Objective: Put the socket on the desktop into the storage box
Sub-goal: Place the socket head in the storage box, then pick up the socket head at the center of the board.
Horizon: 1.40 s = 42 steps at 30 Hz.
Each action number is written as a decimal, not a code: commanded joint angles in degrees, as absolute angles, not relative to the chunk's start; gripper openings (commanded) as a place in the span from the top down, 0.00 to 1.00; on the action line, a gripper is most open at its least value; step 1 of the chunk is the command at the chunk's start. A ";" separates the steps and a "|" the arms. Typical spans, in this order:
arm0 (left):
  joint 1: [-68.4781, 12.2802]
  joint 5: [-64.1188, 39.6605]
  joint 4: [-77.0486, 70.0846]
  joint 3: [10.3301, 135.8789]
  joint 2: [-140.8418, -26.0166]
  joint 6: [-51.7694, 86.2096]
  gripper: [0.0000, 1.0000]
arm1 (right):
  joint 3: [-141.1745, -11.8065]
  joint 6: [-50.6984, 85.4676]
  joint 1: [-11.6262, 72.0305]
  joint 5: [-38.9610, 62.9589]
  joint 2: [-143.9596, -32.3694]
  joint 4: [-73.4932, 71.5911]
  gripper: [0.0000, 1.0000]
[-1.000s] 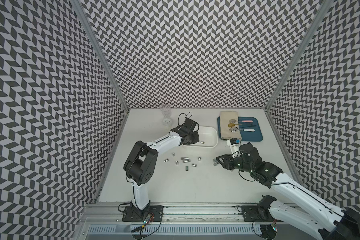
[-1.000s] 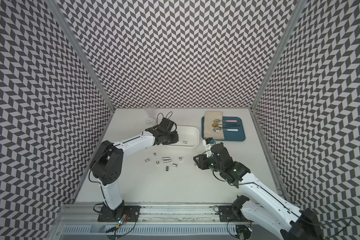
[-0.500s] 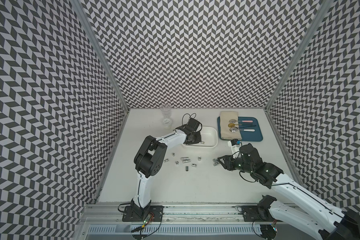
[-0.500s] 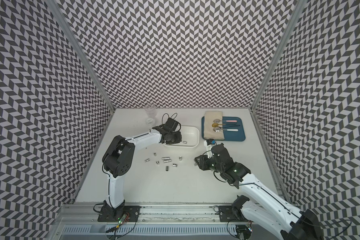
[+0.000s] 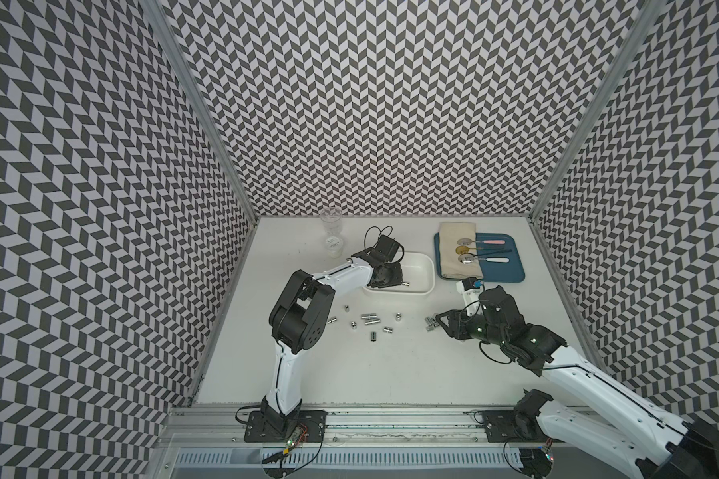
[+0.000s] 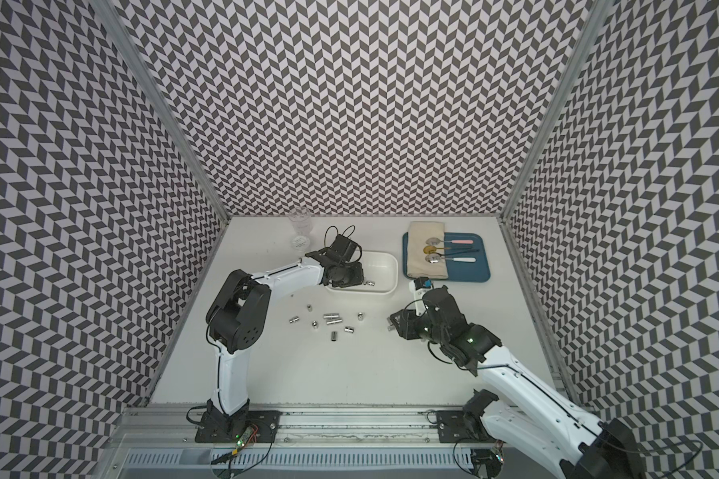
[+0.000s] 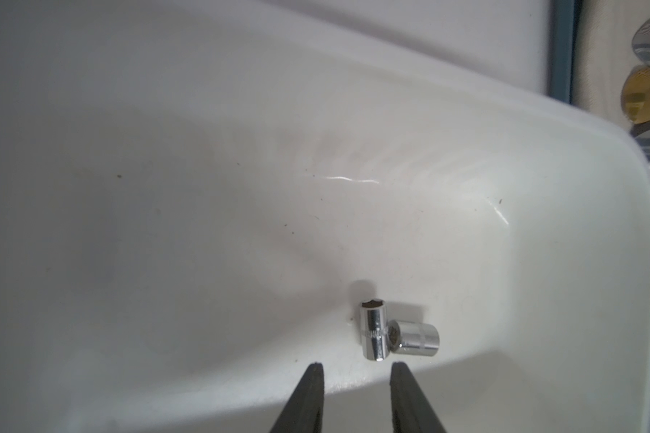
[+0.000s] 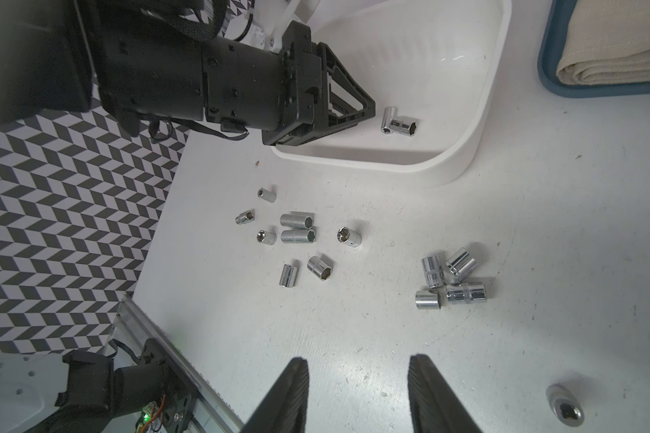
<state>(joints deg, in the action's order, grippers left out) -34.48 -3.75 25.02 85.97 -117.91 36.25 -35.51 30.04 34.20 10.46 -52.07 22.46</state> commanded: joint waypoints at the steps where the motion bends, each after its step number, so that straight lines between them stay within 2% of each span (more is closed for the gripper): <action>1: -34.89 -3.38 25.27 86.04 -112.56 34.85 0.66 | -36.77 30.10 33.84 8.98 -51.83 22.30 0.52; 11: -35.03 -6.46 22.85 78.66 -102.04 33.37 0.66 | -36.87 30.49 33.58 7.58 -51.93 22.99 0.51; 15: -35.24 -11.29 18.01 72.00 -96.17 32.30 0.65 | -37.18 30.82 33.49 6.07 -52.21 23.78 0.48; 21: -35.58 -17.07 12.62 60.71 -87.04 31.65 0.57 | -38.07 31.98 32.71 1.81 -52.77 26.55 0.43; 26: -36.59 -20.21 11.89 54.67 -82.24 31.69 0.57 | -38.82 33.30 30.68 -1.43 -54.11 29.48 0.41; 34: -41.69 -20.89 12.14 49.88 -79.50 32.30 0.56 | -37.82 34.42 25.91 -2.02 -55.44 32.14 0.38; 42: -47.35 -18.71 12.45 49.14 -80.51 32.79 0.56 | -38.26 36.03 24.87 -2.73 -58.38 34.07 0.38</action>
<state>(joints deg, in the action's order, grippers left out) -45.93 -19.59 13.50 50.00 -80.68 32.71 -37.23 35.09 25.21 -1.85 -57.47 33.47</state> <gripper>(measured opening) 0.438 0.617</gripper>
